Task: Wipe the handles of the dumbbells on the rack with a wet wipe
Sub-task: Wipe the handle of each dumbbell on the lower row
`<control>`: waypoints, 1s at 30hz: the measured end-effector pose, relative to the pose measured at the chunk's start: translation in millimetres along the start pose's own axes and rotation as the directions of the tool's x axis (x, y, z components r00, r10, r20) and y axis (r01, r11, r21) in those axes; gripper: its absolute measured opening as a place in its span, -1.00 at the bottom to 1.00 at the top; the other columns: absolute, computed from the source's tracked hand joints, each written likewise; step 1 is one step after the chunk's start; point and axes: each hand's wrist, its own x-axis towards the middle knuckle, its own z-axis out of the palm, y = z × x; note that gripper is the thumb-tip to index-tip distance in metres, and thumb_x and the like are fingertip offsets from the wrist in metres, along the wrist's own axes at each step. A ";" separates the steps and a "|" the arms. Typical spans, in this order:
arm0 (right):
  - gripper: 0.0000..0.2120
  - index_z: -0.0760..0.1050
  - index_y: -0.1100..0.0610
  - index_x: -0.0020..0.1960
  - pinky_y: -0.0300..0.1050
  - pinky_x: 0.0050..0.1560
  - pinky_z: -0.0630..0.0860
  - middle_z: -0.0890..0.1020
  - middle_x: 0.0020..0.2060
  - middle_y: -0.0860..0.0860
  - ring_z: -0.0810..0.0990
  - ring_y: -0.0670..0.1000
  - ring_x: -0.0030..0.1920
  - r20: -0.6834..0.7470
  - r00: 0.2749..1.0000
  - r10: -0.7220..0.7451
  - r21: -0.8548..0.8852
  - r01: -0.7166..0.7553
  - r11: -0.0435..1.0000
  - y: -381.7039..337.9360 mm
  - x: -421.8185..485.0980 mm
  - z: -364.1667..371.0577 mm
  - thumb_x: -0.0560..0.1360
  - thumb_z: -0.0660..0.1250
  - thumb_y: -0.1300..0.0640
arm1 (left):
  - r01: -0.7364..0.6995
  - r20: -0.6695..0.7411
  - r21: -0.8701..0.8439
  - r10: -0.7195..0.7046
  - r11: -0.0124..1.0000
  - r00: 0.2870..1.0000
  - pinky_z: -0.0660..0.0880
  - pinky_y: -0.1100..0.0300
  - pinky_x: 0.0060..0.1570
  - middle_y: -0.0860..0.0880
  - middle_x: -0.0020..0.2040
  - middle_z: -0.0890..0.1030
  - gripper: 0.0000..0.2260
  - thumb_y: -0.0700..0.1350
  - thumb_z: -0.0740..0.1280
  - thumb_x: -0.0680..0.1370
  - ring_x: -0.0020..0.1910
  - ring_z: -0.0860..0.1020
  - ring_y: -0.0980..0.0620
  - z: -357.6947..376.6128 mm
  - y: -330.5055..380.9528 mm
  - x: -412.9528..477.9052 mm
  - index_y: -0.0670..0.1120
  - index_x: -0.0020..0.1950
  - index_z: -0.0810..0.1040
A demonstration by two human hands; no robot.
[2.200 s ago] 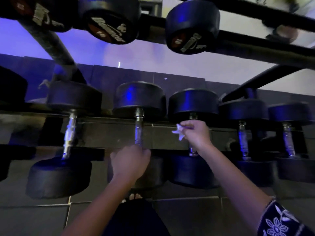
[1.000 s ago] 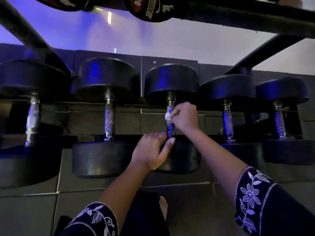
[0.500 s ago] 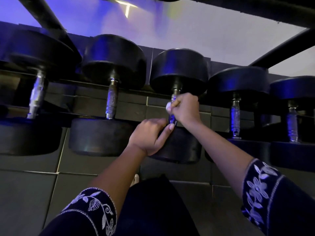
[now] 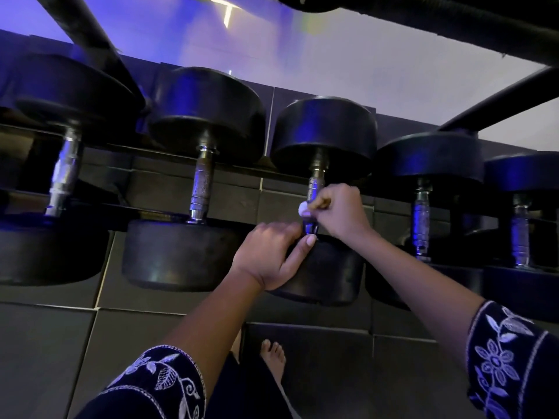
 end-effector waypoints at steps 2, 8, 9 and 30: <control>-0.92 0.66 0.17 -0.28 -0.46 -0.36 0.38 0.63 -0.37 0.00 0.50 -0.20 -0.41 -0.062 0.998 0.014 0.035 -0.012 0.999 -0.5 11.0 -2.7 0.27 0.55 0.24 | 0.005 0.006 -0.003 -0.005 1.000 1.000 0.36 0.09 -0.23 0.11 -0.29 0.36 -0.74 0.16 0.01 0.63 -0.29 0.48 -0.05 0.7 0.2 0.2 0.07 -0.18 0.25; -0.91 0.64 0.17 -0.30 -0.37 -0.32 0.37 0.59 -0.38 -0.04 0.50 -0.20 -0.40 -0.104 0.995 -0.007 0.039 0.011 0.999 -0.3 12.8 1.7 0.26 0.55 0.24 | 0.006 0.003 -0.014 -0.006 1.000 1.000 0.25 0.16 -0.22 0.13 -0.30 0.34 -0.77 0.15 0.03 0.63 -0.32 0.43 0.02 -0.7 1.0 0.7 0.10 -0.17 0.23; -0.91 0.65 0.18 -0.29 -0.38 -0.34 0.37 0.58 -0.39 -0.06 0.49 -0.23 -0.41 -0.059 0.998 -0.012 0.027 0.014 1.000 2.0 7.1 3.1 0.25 0.56 0.25 | 0.003 -0.002 -0.012 -0.003 1.000 1.000 0.25 0.16 -0.23 0.13 -0.30 0.34 -0.77 0.14 0.04 0.63 -0.31 0.46 -0.03 -0.8 1.1 0.7 0.09 -0.17 0.23; -0.90 0.62 0.15 -0.24 -0.35 -0.29 0.50 0.65 -0.36 0.02 0.54 -0.15 -0.37 -0.172 0.977 0.126 0.204 -0.089 0.975 20.4 17.1 -10.0 0.32 0.52 0.28 | 0.027 0.004 0.016 -0.027 0.999 1.000 0.21 0.16 -0.24 0.12 -0.32 0.32 -0.71 0.18 0.00 0.63 -0.34 0.39 0.01 1.1 1.6 -0.6 0.07 -0.21 0.25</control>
